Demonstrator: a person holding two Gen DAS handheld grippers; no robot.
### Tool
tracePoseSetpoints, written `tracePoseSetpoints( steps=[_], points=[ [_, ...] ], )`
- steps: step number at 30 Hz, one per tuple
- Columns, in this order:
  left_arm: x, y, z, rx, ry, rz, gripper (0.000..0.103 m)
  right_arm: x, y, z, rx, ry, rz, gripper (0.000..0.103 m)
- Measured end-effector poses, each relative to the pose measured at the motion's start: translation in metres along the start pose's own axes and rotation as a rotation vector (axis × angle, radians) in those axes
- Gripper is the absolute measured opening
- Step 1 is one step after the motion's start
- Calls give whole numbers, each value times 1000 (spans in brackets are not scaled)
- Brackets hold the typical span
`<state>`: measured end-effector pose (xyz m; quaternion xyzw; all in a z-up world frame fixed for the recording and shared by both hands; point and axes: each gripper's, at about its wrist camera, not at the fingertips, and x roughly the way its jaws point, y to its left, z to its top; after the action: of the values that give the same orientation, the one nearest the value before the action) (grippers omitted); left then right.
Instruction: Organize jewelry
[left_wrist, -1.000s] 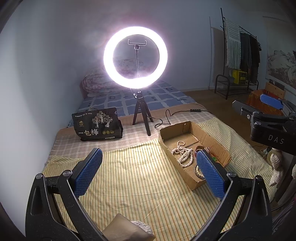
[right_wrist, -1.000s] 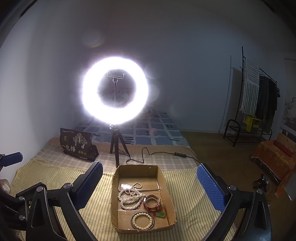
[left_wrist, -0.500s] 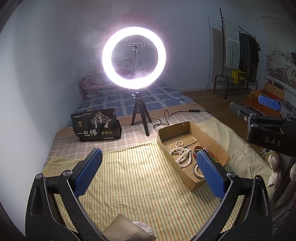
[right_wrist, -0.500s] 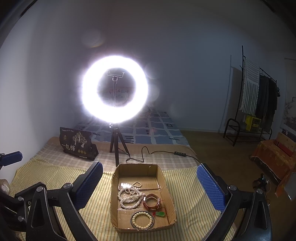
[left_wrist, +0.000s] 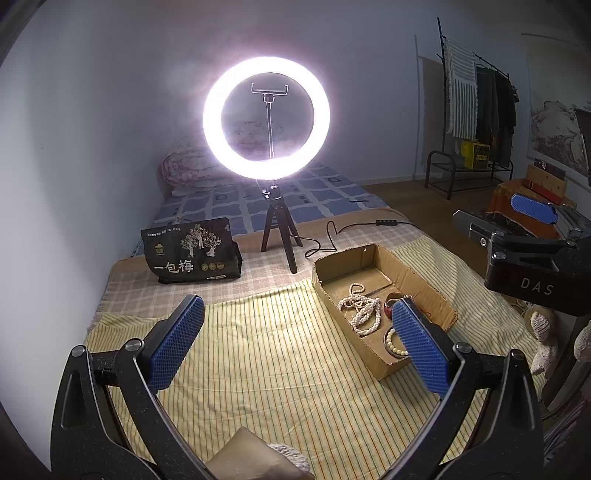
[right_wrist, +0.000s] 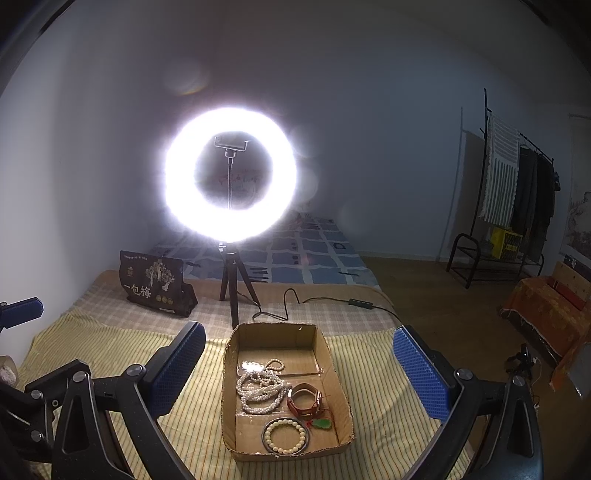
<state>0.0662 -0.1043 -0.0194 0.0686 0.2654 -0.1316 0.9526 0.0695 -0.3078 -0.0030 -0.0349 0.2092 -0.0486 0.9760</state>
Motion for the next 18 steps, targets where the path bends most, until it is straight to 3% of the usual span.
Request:
tracePoseSetpoints(
  steps=[18],
  points=[
    [-1, 0, 3, -2, -3, 1, 103, 0, 0, -1, -8, 5, 5, 103]
  ],
)
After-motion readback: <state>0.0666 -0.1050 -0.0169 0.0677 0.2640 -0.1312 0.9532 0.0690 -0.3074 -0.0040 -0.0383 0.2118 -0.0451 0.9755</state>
